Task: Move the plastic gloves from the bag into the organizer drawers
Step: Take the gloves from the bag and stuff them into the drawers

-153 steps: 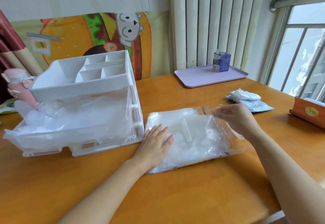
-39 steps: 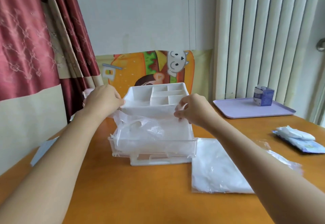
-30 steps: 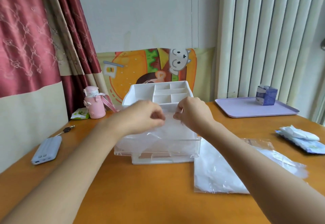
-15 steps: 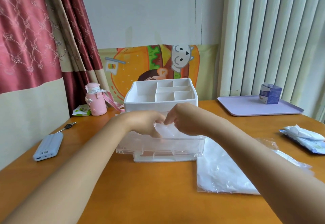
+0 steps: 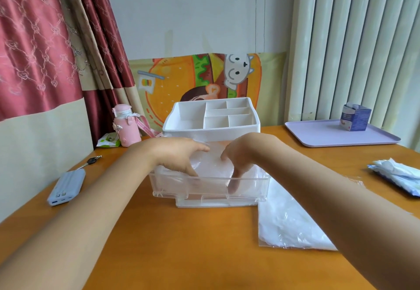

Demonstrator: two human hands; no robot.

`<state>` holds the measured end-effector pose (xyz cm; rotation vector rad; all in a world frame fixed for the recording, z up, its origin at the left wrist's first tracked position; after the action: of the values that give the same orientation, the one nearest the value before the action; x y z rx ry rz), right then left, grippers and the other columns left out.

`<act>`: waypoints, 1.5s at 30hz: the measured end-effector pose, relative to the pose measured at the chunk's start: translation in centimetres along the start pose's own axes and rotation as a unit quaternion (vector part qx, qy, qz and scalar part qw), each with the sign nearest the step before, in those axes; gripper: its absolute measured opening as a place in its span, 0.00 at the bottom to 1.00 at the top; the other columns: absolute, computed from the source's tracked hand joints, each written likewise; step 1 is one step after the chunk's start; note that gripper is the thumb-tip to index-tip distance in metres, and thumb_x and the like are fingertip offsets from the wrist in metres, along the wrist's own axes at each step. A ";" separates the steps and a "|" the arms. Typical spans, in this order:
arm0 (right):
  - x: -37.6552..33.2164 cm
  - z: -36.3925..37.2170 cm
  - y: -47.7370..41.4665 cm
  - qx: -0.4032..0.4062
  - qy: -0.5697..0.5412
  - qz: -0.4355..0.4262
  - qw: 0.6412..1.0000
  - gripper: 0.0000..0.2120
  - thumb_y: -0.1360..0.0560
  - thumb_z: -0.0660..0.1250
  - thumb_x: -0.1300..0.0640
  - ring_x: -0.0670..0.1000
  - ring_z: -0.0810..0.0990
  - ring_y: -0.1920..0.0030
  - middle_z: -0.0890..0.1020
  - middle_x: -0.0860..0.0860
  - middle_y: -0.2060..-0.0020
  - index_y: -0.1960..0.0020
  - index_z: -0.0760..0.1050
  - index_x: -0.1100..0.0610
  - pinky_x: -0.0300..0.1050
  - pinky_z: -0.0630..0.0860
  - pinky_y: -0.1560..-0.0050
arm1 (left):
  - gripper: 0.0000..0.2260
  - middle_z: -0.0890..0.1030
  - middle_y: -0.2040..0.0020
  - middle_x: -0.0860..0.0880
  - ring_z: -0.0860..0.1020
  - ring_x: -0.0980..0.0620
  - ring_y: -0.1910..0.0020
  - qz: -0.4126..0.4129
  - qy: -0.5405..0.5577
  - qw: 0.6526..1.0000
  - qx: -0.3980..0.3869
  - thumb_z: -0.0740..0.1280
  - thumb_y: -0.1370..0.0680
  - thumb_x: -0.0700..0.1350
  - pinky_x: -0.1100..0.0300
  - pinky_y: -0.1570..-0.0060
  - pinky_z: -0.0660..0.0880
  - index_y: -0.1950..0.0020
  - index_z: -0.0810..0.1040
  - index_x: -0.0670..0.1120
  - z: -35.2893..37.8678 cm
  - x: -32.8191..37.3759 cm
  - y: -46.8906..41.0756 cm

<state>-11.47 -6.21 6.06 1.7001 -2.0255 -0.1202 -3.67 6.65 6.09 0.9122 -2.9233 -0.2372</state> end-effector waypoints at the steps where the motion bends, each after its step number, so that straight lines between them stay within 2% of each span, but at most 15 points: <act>1: -0.1 -0.2 -0.1 -0.003 0.010 0.001 1.000 0.46 0.33 0.69 0.34 0.57 0.69 0.33 0.70 0.53 0.31 0.24 0.60 0.56 0.51 0.67 0.32 | 0.37 0.58 0.22 0.56 0.60 0.54 0.25 -0.009 -0.010 1.000 -0.012 0.71 0.25 0.48 0.62 0.31 0.61 0.22 0.55 0.54 -0.1 -0.1 -0.1; 7: -0.1 -1.2 -0.4 -0.007 0.064 0.000 0.998 0.48 0.35 0.74 0.37 0.59 0.68 0.33 0.69 0.52 0.31 0.24 0.58 0.53 0.52 0.66 0.31 | 0.38 0.56 0.21 0.53 0.58 0.51 0.24 -0.028 -0.020 0.998 -0.061 0.69 0.23 0.45 0.59 0.29 0.62 0.20 0.49 0.52 0.4 -0.1 -1.5; 14: -0.5 -1.6 -0.7 -0.018 0.105 0.008 0.994 0.50 0.35 0.75 0.41 0.59 0.67 0.31 0.68 0.52 0.30 0.22 0.53 0.52 0.51 0.65 0.33 | 0.40 0.60 0.23 0.53 0.62 0.50 0.26 -0.023 -0.005 0.997 -0.073 0.72 0.26 0.47 0.55 0.30 0.65 0.21 0.52 0.54 0.8 -0.1 -2.5; 19: 0.2 -1.5 -0.5 0.004 0.124 0.001 0.992 0.41 0.32 0.75 0.45 0.58 0.69 0.33 0.69 0.51 0.31 0.25 0.61 0.53 0.52 0.68 0.33 | 0.33 0.59 0.22 0.53 0.61 0.52 0.25 -0.040 -0.009 0.997 -0.069 0.68 0.22 0.48 0.60 0.30 0.61 0.21 0.54 0.52 -0.2 0.3 -0.9; 21: 0.9 -1.5 0.8 0.037 0.086 -0.013 0.996 0.40 0.32 0.75 0.45 0.57 0.69 0.32 0.68 0.50 0.30 0.25 0.61 0.52 0.50 0.67 0.33 | 0.29 0.63 0.24 0.54 0.64 0.52 0.27 -0.052 0.027 0.996 -0.065 0.66 0.21 0.52 0.60 0.30 0.62 0.23 0.59 0.54 -1.0 0.4 0.2; 24: 2.6 -1.2 4.1 0.130 -0.073 -0.064 0.987 0.32 0.29 0.72 0.46 0.51 0.73 0.37 0.73 0.47 0.34 0.28 0.66 0.48 0.46 0.69 0.37 | 0.19 0.71 0.29 0.54 0.70 0.54 0.31 -0.061 0.074 0.995 -0.031 0.61 0.19 0.52 0.61 0.34 0.65 0.27 0.68 0.55 -2.2 0.9 2.2; 26: 3.8 -0.5 6.5 0.195 -0.182 -0.092 0.959 0.23 0.28 0.71 0.47 0.46 0.79 0.45 0.79 0.44 0.41 0.35 0.73 0.47 0.45 0.74 0.42 | 0.15 0.75 0.34 0.55 0.74 0.56 0.37 -0.045 0.099 0.993 0.046 0.61 0.19 0.51 0.61 0.37 0.69 0.32 0.73 0.54 -2.7 1.7 3.0; 28: 5.2 0.7 8.3 0.279 -0.244 -0.090 0.924 0.13 0.27 0.70 0.47 0.43 0.81 0.53 0.83 0.42 0.51 0.43 0.79 0.48 0.42 0.77 0.48 | 0.11 0.80 0.42 0.56 0.77 0.57 0.45 -0.004 0.157 0.970 0.183 0.63 0.19 0.50 0.60 0.43 0.72 0.39 0.79 0.52 -2.7 3.3 3.4; 29: 6.0 1.3 8.9 0.326 -0.262 -0.074 0.905 0.10 0.26 0.69 0.46 0.42 0.82 0.57 0.84 0.43 0.57 0.49 0.81 0.50 0.40 0.77 0.52 | 0.09 0.82 0.47 0.56 0.79 0.57 0.48 0.026 0.203 0.946 0.252 0.64 0.20 0.50 0.60 0.45 0.74 0.44 0.81 0.51 -2.4 4.4 3.6; 31: 7.5 3.0 10.0 0.406 -0.288 -0.029 0.867 0.15 0.25 0.66 0.44 0.43 0.80 0.70 0.82 0.47 0.70 0.61 0.80 0.54 0.32 0.74 0.65 | 0.09 0.84 0.59 0.53 0.81 0.55 0.57 0.089 0.282 0.891 0.345 0.65 0.21 0.49 0.56 0.50 0.77 0.55 0.82 0.46 -1.4 7.3 3.5; 33: 9.0 5.2 10.5 0.449 -0.300 0.030 0.841 0.22 0.24 0.63 0.41 0.46 0.75 0.77 0.78 0.49 0.79 0.70 0.77 0.54 0.33 0.69 0.72 | 0.15 0.83 0.66 0.50 0.81 0.52 0.64 0.120 0.328 0.867 0.356 0.66 0.21 0.51 0.53 0.55 0.78 0.64 0.80 0.43 0.3 10.3 3.0; 36: 11.1 8.7 10.3 0.449 -0.299 0.115 0.834 0.26 0.24 0.62 0.40 0.49 0.70 0.78 0.73 0.51 0.80 0.73 0.76 0.56 0.36 0.65 0.74 | 0.21 0.81 0.70 0.48 0.79 0.51 0.68 0.154 0.327 0.876 0.320 0.66 0.22 0.55 0.52 0.60 0.76 0.68 0.78 0.41 3.5 14.2 1.5; 39: 13.7 12.8 9.7 0.404 -0.319 0.172 0.840 0.24 0.24 0.64 0.42 0.47 0.70 0.78 0.73 0.49 0.80 0.71 0.77 0.57 0.37 0.61 0.75 | 0.22 0.75 0.72 0.47 0.73 0.50 0.69 0.178 0.286 0.893 0.299 0.66 0.22 0.55 0.50 0.63 0.73 0.68 0.73 0.40 6.4 17.7 -0.1; 42: 16.9 17.2 8.8 0.368 -0.377 0.229 0.818 0.21 0.24 0.66 0.46 0.49 0.76 0.74 0.79 0.50 0.75 0.68 0.77 0.61 0.43 0.70 0.68 | 0.18 0.78 0.65 0.48 0.76 0.50 0.63 0.195 0.288 0.903 0.254 0.66 0.22 0.54 0.52 0.57 0.74 0.65 0.75 0.41 8.7 20.5 -1.5; 45: 19.5 20.7 8.1 0.342 -0.420 0.282 0.792 0.18 0.24 0.67 0.49 0.55 0.76 0.64 0.80 0.54 0.68 0.65 0.75 0.62 0.42 0.68 0.66 | 0.14 0.79 0.53 0.49 0.76 0.52 0.52 0.185 0.267 0.924 0.203 0.66 0.22 0.54 0.55 0.46 0.72 0.59 0.77 0.44 10.6 21.9 -3.4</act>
<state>-29.49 -27.80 -3.02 1.3962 -3.5206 0.1061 -20.94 -7.31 -4.43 0.3448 -2.5727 0.5666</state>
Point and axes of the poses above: each hand's wrist, its own y-axis away from the middle knuckle, its own z-axis out of the palm, x = y × z, the point moved 1 cm from there along -y, towards the middle knuckle
